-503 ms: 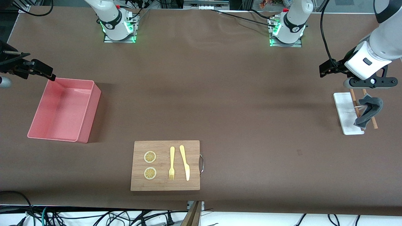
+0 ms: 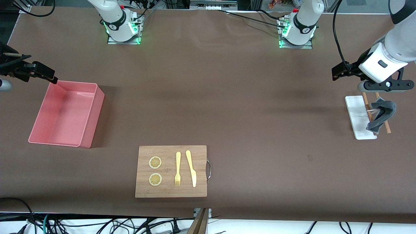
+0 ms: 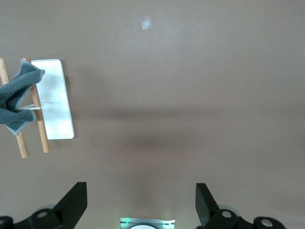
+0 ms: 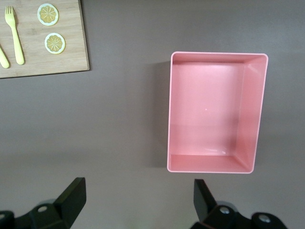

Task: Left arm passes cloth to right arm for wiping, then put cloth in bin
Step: 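Lower the left gripper toward the grey cloth on the stick rack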

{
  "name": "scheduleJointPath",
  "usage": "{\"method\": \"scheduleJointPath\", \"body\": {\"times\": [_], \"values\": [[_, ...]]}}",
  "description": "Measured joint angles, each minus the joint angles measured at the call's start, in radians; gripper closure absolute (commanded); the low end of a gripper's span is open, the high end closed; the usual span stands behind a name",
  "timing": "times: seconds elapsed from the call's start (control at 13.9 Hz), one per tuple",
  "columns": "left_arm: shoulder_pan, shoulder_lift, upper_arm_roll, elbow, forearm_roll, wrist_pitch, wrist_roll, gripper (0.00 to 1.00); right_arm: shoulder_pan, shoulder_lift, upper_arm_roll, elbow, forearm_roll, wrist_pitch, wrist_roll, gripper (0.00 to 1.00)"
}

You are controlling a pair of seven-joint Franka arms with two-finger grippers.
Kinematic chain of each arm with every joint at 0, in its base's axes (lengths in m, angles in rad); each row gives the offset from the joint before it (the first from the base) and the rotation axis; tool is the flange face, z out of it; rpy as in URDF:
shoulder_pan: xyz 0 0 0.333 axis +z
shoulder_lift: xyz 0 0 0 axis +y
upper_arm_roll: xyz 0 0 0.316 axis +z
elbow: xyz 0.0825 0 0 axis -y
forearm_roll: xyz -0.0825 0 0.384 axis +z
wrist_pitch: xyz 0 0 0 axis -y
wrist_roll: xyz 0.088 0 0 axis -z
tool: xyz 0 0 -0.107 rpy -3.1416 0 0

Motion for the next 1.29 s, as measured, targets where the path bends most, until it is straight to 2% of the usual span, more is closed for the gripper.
{"method": "scheduleJointPath", "body": {"times": [0.58, 1.29], "values": [[0.069, 0.0, 0.007, 0.0, -0.017, 0.005, 0.0, 0.0, 0.0, 0.0, 0.0, 0.0, 0.0, 0.0, 0.0, 0.0], [0.072, 0.036, 0.0, 0.0, -0.017, 0.009, 0.0, 0.0, 0.0, 0.0, 0.0, 0.0, 0.0, 0.0, 0.0, 0.0]]}}
